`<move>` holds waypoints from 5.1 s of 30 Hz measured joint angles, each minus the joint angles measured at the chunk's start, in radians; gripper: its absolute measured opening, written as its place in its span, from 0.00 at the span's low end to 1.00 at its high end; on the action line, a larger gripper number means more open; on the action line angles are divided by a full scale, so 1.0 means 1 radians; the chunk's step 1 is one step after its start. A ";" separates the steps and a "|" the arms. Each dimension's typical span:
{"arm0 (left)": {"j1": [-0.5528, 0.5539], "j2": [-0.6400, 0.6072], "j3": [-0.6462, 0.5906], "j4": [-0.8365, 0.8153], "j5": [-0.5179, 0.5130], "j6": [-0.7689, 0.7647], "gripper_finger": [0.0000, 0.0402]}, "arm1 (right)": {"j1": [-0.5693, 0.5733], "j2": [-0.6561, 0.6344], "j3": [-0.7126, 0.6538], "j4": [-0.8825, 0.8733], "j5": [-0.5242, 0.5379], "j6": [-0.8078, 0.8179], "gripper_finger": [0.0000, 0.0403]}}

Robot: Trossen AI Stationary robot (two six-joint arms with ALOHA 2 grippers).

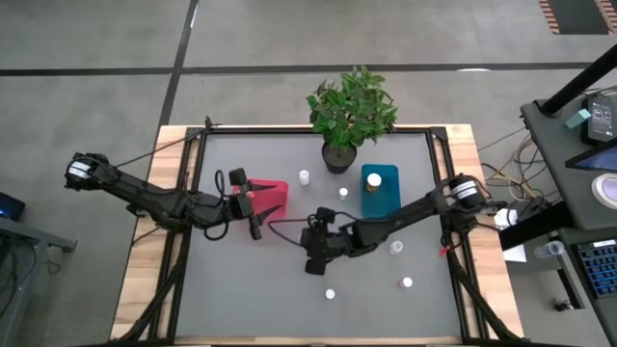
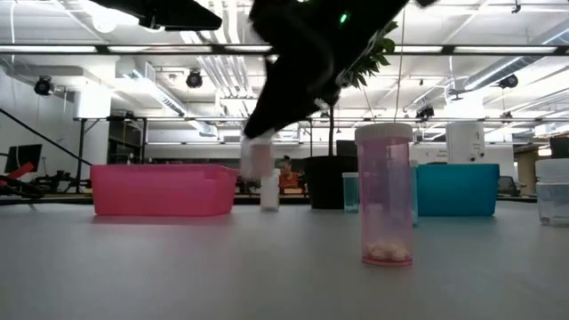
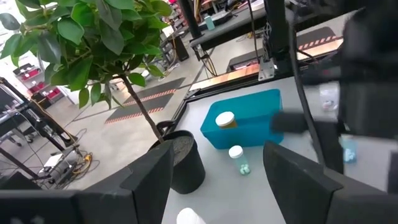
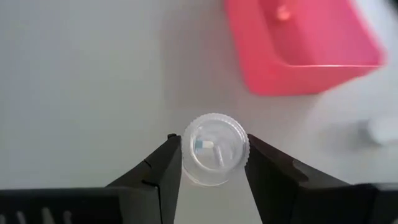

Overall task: Pick and place medicine bottles into bin by pill shape (circle, oval)
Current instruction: Put the large transparent pill bottle into the blue bin, then put the small blue pill bottle into the pink bin

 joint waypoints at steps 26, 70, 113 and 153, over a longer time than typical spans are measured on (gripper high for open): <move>0.000 0.000 0.000 0.000 0.000 -0.002 0.57 | -0.139 -0.733 -0.598 -0.362 0.219 0.518 0.35; 0.004 0.000 0.000 0.007 0.000 0.002 0.57 | -0.238 -0.680 -0.835 -0.116 0.089 0.548 0.52; 0.004 0.266 0.005 0.251 0.002 -0.341 0.57 | 0.137 -1.014 -0.735 -0.104 0.323 0.013 0.53; 0.300 0.955 0.495 0.261 0.318 -0.340 0.57 | 0.136 -1.408 -0.942 0.183 0.118 -0.356 0.53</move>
